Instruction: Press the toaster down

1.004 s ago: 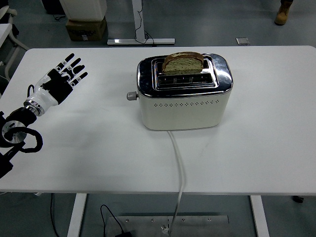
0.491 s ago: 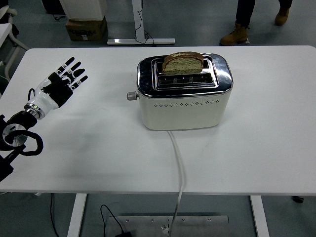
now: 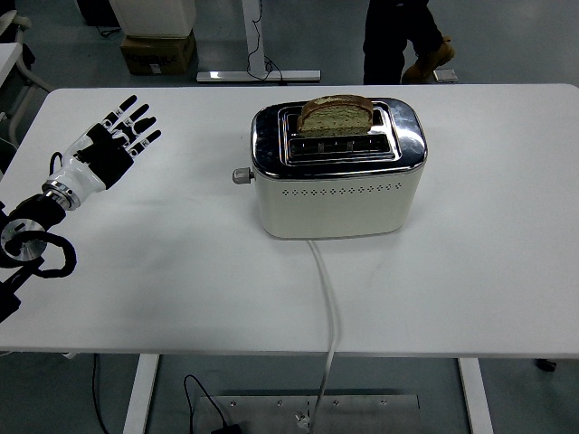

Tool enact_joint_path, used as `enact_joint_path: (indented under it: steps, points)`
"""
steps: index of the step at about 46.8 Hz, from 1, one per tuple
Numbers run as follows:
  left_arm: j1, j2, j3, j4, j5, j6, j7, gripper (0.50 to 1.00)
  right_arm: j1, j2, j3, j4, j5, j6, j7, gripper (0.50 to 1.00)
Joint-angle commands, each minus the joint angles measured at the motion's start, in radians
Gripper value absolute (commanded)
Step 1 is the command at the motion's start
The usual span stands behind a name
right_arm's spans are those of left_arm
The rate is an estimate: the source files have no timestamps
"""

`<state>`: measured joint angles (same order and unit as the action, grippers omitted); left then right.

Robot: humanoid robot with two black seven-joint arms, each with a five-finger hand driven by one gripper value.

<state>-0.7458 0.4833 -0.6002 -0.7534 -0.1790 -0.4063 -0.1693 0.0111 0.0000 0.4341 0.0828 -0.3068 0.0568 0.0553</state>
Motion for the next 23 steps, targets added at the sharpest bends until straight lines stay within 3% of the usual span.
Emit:
enact_joint_path:
  steps: [1,13,23]
  points:
    - [-0.006,0.037,0.002,-0.032,0.019,0.004,0.001,1.0,0.0,0.0,0.0,0.0,0.0,0.0,0.0,0.998]
    - [-0.029,0.141,0.002,-0.184,0.148,0.018,0.007,1.0,0.0,0.0,0.0,0.0,0.0,0.0,0.0,0.998]
    - [-0.102,0.212,0.007,-0.238,0.3,0.007,0.014,1.0,0.001,0.0,0.0,0.0,0.0,0.0,0.0,1.0]
